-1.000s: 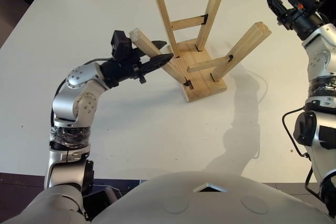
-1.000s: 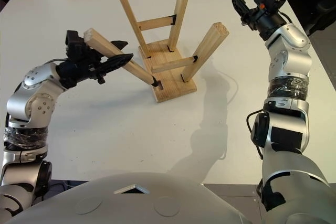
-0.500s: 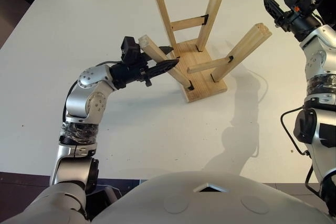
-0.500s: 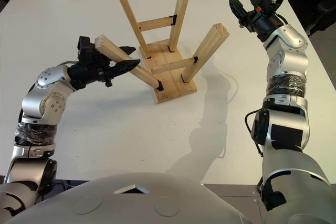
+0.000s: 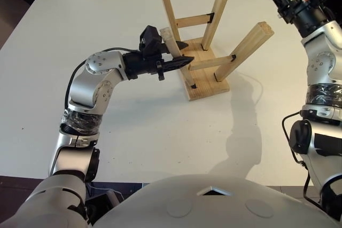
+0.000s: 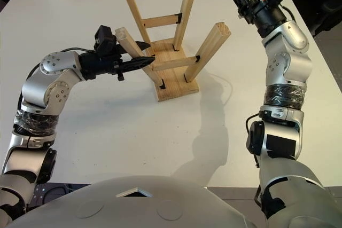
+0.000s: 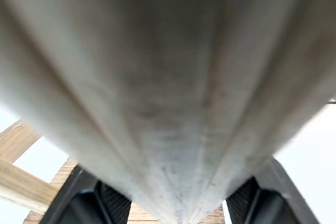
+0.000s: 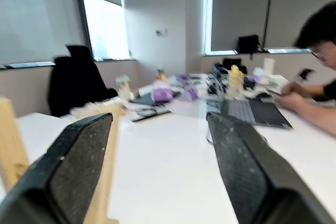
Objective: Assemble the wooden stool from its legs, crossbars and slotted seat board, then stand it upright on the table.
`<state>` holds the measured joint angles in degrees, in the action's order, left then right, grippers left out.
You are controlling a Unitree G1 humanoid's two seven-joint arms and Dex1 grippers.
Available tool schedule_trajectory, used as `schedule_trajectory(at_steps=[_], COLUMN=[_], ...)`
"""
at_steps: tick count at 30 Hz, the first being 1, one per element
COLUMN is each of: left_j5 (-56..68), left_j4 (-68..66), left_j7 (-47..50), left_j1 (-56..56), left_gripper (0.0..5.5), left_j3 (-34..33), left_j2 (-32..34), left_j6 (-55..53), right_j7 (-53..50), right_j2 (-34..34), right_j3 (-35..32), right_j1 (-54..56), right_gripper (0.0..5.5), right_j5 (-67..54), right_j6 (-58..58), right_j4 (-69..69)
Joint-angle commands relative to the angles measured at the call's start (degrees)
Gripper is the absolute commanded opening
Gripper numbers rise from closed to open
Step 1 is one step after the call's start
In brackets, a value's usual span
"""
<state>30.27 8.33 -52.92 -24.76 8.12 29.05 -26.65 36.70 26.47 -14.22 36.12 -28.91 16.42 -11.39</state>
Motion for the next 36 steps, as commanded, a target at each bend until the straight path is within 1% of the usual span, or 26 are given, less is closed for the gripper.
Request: schedule_trajectory(at_steps=[1,3,5,9,11,12,13,14,17,22,25,28,29,32,36], left_j5=[-5.3,-6.0,-6.2,-7.0,-6.9,-6.8,-6.9,-7.3,-8.5,-9.9,-10.3,-9.7,-9.6,-9.6,-9.3], left_j4=[0.8,2.1,2.9,4.3,5.0,5.5,5.9,6.3,6.9,6.1,5.1,5.1,5.1,4.8,5.2], left_j7=[2.8,3.5,4.2,6.1,7.1,7.6,7.9,8.2,8.9,9.6,10.3,10.8,11.0,11.3,11.7], left_j1=[0.6,0.8,1.2,2.2,2.8,3.3,3.8,4.5,5.5,4.5,3.8,3.5,3.5,3.4,3.3], left_gripper=[2.04,2.04,2.04,2.04,2.04,2.04,2.04,2.04,2.04,2.04,2.04,2.04,2.04,2.04,2.04], left_j3=[3.4,4.3,4.5,4.7,4.6,4.5,4.7,5.0,5.9,7.5,8.1,7.7,7.7,8.1,8.2], left_j2=[2.6,2.7,2.7,2.7,2.5,2.4,2.6,2.9,3.6,3.2,2.4,2.2,2.3,2.4,2.3], left_j6=[-5.1,-5.5,-5.6,-5.3,-5.4,-5.5,-5.5,-5.3,-4.9,-4.9,-5.2,-5.8,-6.0,-6.4,-7.1], right_j7=[5.1,6.4,5.7,3.6,4.6,5.5,6.2,6.9,8.8,7.7,7.9,8.7,8.9,9.1,8.5], right_j2=[0.4,1.4,1.9,2.9,5.2,7.0,8.6,10.2,13.3,11.7,12.0,12.7,12.9,13.4,12.6], right_j3=[4.4,5.4,5.3,5.8,8.9,11.4,13.5,15.7,20.5,22.5,24.1,27.4,29.0,33.4,34.9], right_j1=[-3.2,-4.1,-4.4,-5.4,-7.9,-9.4,-10.7,-11.8,-13.6,-12.9,-12.9,-14.0,-14.6,-16.7,-18.2], right_gripper=[3.30,3.30,3.30,2.73,2.41,2.27,2.27,2.02,1.66,0.95,0.51,0.10,0.01,0.00,0.00], right_j5=[-9.4,-13.2,-15.0,-16.0,-12.0,-8.1,-4.7,-1.0,7.8,12.9,16.4,20.9,22.9,28.7,31.7], right_j6=[7.8,10.4,12.2,14.6,14.2,12.9,11.6,10.0,5.4,2.7,1.0,-1.0,-1.8,-4.3,-5.4], right_j4=[22.1,29.4,33.0,37.7,39.8,40.1,40.1,39.7,38.2,36.0,35.2,34.8,34.6,33.4,32.6])
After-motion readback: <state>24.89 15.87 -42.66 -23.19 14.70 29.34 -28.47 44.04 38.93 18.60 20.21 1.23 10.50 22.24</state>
